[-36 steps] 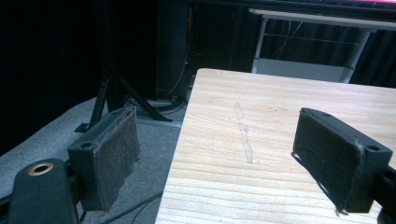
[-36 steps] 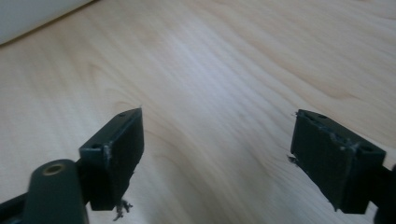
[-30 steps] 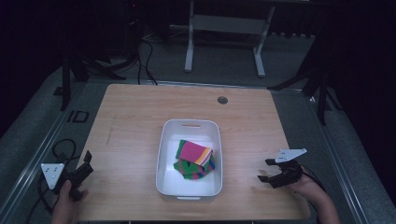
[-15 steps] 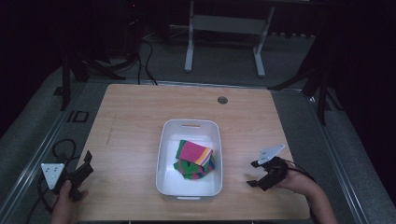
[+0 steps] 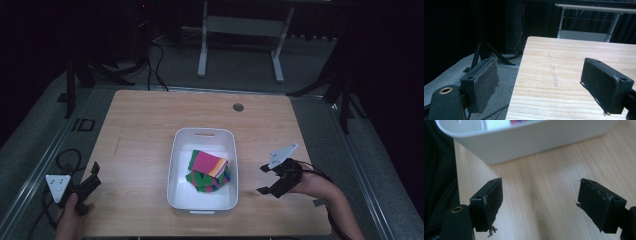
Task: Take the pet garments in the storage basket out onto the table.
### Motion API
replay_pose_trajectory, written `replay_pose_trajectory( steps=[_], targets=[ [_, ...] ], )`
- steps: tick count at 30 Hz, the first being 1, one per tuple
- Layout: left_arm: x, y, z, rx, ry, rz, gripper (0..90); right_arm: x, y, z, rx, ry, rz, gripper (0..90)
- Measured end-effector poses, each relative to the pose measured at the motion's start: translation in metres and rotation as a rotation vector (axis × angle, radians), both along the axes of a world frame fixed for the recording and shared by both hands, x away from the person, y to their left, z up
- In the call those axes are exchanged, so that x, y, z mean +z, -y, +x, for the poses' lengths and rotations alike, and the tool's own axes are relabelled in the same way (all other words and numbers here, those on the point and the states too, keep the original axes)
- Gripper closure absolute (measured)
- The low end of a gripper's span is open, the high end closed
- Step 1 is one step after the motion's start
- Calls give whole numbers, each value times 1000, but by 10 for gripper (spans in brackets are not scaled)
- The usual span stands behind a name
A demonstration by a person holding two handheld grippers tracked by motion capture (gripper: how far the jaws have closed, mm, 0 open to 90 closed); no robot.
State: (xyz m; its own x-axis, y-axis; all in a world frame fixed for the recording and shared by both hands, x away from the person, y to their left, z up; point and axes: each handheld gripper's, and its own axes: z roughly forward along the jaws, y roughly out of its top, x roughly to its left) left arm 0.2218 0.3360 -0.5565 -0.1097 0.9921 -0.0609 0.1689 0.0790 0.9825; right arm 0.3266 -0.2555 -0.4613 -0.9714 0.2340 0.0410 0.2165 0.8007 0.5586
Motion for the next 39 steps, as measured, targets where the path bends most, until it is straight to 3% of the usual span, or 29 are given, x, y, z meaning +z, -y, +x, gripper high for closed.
replay_pose_trajectory(
  steps=[9, 18, 29, 30, 39],
  targets=[
    [0, 0, 0, -4, 0, 5, 151, 22, -27, 5, 44, 26, -15, 206],
    [0, 0, 0, -5, 1, 5, 151, 31, -54, 12, 88, 40, -26, 212],
    [0, 0, 0, -11, 1, 0, 151, 24, -89, 21, 135, 28, -35, 218],
    [0, 0, 0, -12, 1, 0, 152, 20, -99, 23, 147, 23, -46, 220],
    [0, 0, 0, -17, 2, 2, 151, 4, -130, 31, 186, 10, -94, 220]
  ],
)
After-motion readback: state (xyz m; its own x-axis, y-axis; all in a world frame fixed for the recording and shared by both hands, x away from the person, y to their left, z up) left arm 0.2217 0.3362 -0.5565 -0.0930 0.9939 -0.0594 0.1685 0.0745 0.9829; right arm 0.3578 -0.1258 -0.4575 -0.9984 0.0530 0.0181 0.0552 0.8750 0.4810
